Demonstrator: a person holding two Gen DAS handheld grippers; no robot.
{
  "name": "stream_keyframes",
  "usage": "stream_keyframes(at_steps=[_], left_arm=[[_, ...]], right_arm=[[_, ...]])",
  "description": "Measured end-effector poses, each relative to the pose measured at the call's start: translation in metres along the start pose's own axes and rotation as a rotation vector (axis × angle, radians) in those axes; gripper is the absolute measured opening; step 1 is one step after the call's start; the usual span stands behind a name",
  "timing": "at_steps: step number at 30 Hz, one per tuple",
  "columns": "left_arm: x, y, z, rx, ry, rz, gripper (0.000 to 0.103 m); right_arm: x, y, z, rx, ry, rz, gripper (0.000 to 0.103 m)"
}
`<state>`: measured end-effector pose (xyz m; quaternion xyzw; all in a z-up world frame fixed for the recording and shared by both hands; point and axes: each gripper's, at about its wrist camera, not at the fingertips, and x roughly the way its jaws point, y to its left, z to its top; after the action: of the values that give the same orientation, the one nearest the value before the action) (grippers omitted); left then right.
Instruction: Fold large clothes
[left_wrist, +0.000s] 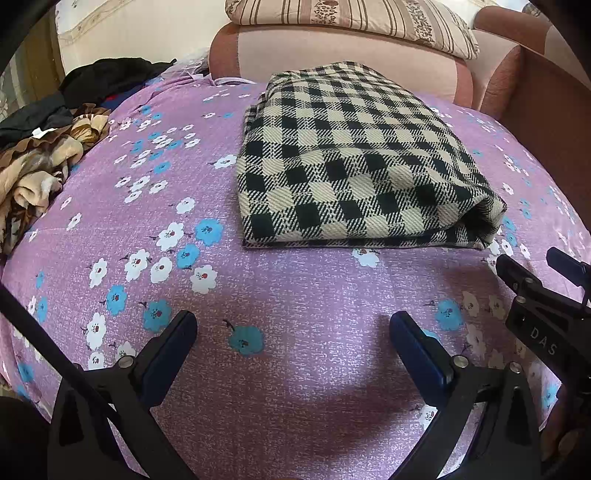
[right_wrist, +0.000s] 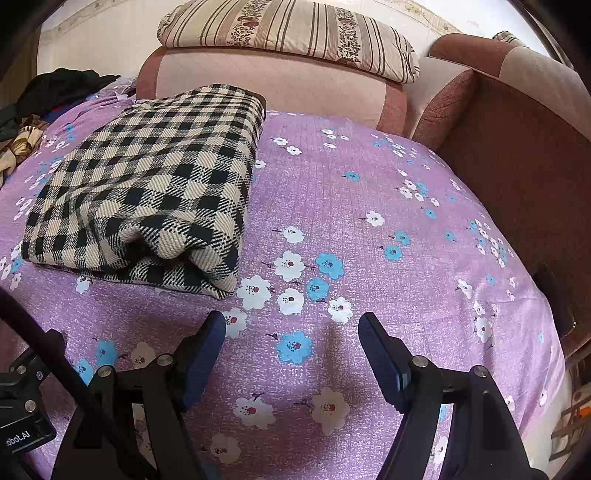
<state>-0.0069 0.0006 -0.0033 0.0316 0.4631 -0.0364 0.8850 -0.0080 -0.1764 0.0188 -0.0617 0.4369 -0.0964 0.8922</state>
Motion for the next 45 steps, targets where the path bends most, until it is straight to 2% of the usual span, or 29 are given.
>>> stream_keyframes(at_steps=[45], left_arm=[[0.001, -0.0045, -0.0016, -0.001, 0.015, -0.022, 0.103]], right_arm=[[0.0006, 0.0023, -0.0021, -0.015, -0.001, 0.0, 0.08]])
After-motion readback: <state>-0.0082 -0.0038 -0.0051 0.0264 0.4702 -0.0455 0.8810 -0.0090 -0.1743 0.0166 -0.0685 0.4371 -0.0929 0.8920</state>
